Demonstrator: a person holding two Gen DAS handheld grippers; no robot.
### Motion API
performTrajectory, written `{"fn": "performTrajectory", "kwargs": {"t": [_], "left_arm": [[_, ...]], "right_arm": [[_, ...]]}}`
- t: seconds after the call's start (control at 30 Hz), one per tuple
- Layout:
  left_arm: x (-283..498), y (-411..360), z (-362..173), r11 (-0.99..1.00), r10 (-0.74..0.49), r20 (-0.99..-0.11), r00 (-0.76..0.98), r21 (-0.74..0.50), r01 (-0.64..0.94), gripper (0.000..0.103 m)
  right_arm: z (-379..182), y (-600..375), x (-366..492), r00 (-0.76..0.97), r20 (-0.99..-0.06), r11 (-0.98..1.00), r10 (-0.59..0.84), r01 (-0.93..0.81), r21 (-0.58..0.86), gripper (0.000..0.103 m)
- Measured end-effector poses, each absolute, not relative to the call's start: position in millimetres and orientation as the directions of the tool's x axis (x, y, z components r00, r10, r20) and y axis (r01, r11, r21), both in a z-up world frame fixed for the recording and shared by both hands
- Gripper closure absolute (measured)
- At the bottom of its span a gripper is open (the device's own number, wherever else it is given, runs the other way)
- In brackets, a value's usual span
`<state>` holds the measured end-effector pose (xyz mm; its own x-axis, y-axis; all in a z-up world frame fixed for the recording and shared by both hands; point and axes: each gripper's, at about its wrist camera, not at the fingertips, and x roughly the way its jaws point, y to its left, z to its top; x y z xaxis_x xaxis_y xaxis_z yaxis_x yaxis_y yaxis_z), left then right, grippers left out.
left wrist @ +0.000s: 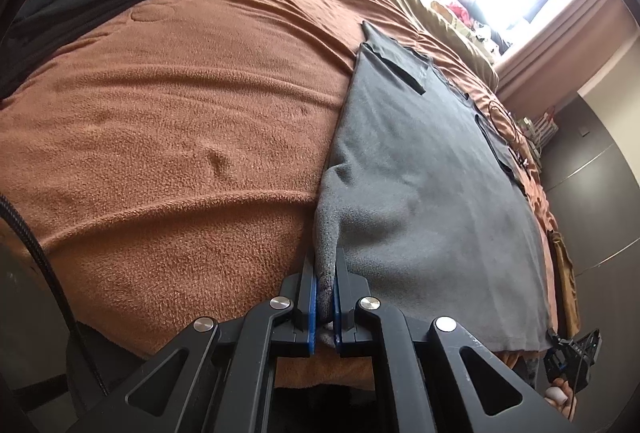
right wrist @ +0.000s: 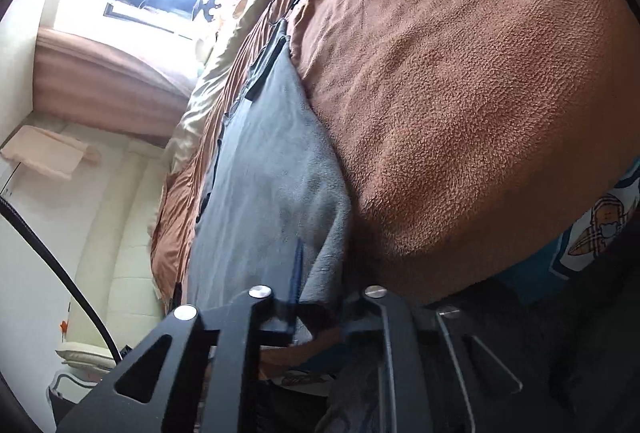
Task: Fold small clothes
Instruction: 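Grasp the hem with the left gripper while the right gripper grasps beside it, then lift the hem with both grippers and fold it over toward the collar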
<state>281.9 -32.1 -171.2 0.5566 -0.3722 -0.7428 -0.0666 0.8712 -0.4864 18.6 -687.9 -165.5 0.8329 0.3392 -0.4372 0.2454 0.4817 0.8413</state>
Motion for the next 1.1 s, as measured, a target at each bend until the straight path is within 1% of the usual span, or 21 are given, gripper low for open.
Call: {"fn": "performTrajectory", "kwargs": {"t": [0.13, 0.27, 0.57, 0.73, 1.1], "left_arm": [[278.9, -29.7, -148.3, 0.866, -0.382, -0.709, 0.592, -0.499, -0.039, 0.098], [271.0, -27.9, -122.1, 0.870, -0.372, -0.674, 0.638, -0.494, -0.014, 0.098], [235.7, -12.7, -89.2, 0.849, -0.390, -0.605, 0.694, -0.527, 0.017, 0.098], [208.7, -1.1, -79.3, 0.839, -0.402, -0.575, 0.712, -0.543, 0.035, 0.098], [135.8, 18.9, -72.4, 0.827, -0.427, -0.540, 0.725, -0.558, 0.072, 0.098]], "right_arm": [[-144.3, -688.2, 4.9, 0.866, -0.393, 0.469, 0.308, 0.222, 0.855, 0.102], [-123.7, -677.2, -4.3, 0.874, -0.395, 0.512, 0.281, 0.212, 0.832, 0.102], [-98.7, -664.2, -55.1, 0.906, -0.332, 0.550, 0.262, 0.142, 0.823, 0.102], [-92.0, -666.1, -85.4, 0.916, -0.300, 0.563, 0.266, 0.105, 0.820, 0.102], [-87.7, -658.6, -147.1, 0.919, -0.283, 0.593, 0.275, 0.070, 0.803, 0.102]]}}
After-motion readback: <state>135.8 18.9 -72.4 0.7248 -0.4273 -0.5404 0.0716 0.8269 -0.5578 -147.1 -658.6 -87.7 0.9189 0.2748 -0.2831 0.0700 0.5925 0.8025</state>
